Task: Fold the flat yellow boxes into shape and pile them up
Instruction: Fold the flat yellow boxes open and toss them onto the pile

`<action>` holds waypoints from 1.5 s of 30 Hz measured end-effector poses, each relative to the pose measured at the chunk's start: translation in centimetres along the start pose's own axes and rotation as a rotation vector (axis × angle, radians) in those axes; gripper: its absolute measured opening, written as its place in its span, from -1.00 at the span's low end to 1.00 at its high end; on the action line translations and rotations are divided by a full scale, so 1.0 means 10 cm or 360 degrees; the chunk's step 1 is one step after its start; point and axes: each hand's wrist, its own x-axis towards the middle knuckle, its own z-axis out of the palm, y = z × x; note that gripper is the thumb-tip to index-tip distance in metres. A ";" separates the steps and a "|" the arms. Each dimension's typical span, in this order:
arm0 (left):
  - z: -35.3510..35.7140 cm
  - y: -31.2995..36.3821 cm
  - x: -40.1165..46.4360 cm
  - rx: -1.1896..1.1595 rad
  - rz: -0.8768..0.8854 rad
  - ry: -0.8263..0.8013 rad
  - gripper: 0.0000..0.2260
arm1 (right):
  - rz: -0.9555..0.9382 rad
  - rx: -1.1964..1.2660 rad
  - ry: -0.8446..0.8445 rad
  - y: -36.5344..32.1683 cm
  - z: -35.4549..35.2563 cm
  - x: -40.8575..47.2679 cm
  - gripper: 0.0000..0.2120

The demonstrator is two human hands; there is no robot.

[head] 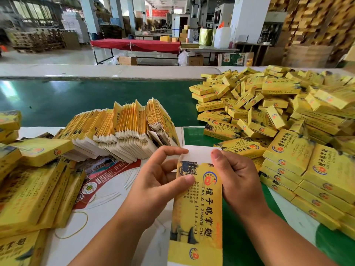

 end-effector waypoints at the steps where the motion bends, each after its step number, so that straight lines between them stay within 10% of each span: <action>1: 0.00 0.00 0.00 0.0006 0.0002 0.0000 -0.59 | 0.0007 0.0012 0.0026 -0.01 0.00 0.00 -0.59; 10: 0.02 0.01 -0.03 0.0404 -0.0058 -0.0139 -0.97 | 0.0166 0.0058 0.0026 -0.13 0.01 -0.03 -0.57; 14: -0.03 0.05 -0.02 0.0737 0.0059 -0.0030 -0.78 | 0.0047 -0.0157 -0.0143 -0.10 -0.01 -0.03 -0.50; 18: -0.06 0.07 -0.01 0.0705 0.0164 0.0199 -0.78 | 0.0042 -0.0221 -0.0219 -0.08 -0.06 0.01 -0.84; 22: -0.10 0.09 0.03 0.0692 0.0068 0.0279 -0.41 | 0.0443 0.0059 -0.0294 -0.01 -0.11 0.06 -0.41; 33: -0.15 0.08 0.07 0.0601 0.0044 0.0222 -0.89 | 0.0386 0.0007 -0.0444 0.00 -0.15 0.09 -0.87; 45: -0.14 0.10 0.03 0.0671 -0.0254 0.0211 -0.62 | 0.0211 -0.0311 -0.0365 0.04 -0.12 0.05 -0.90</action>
